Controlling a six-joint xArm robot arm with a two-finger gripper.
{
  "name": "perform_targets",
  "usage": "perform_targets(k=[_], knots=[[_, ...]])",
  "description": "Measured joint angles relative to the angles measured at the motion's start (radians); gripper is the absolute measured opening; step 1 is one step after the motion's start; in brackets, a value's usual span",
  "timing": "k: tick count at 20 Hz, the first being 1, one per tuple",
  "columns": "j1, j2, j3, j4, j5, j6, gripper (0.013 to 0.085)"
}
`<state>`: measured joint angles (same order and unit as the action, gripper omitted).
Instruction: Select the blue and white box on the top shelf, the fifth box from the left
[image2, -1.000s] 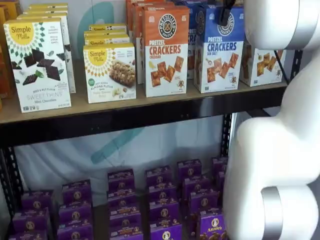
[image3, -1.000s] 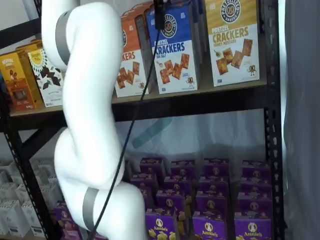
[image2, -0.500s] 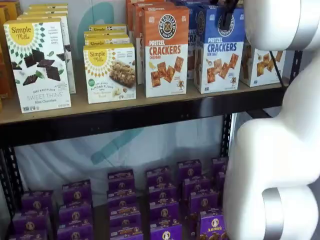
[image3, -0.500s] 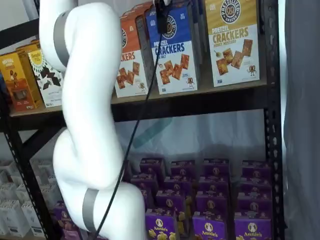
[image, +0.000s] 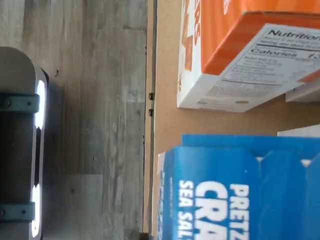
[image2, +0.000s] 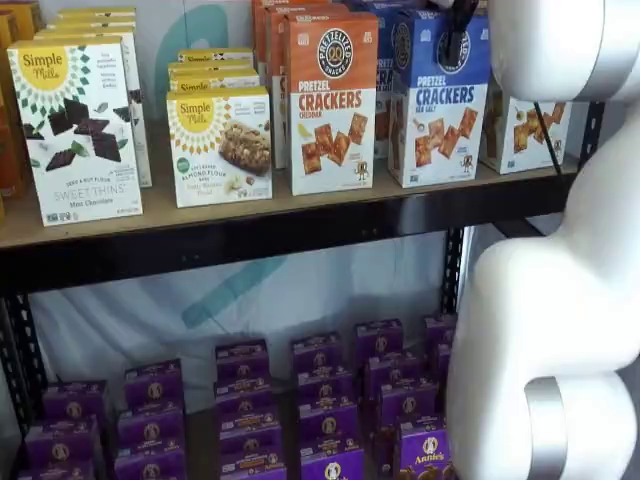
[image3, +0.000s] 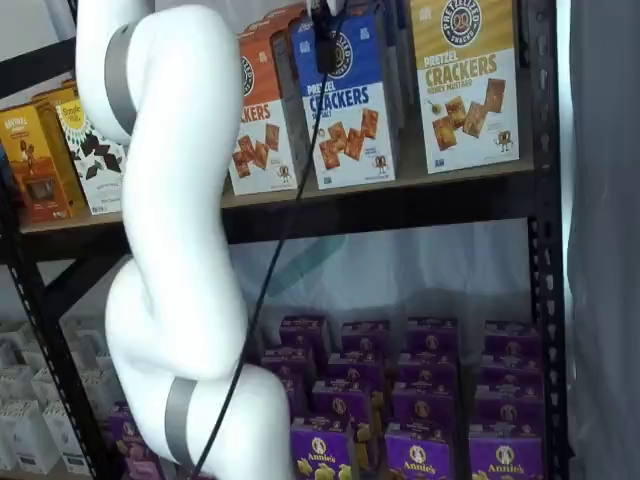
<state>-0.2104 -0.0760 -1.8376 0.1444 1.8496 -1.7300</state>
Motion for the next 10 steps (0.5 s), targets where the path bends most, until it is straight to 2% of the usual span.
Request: perform_targets(k=[1,9,10], knots=[[0.0,-0.001,0.001,0.0,-0.001,0.0,0.069],[-0.002,-0.006,0.009,0.0,-0.005,-0.003,0.069],[-0.003,-0.006,0.01,-0.001,-0.006,-0.003,0.065]])
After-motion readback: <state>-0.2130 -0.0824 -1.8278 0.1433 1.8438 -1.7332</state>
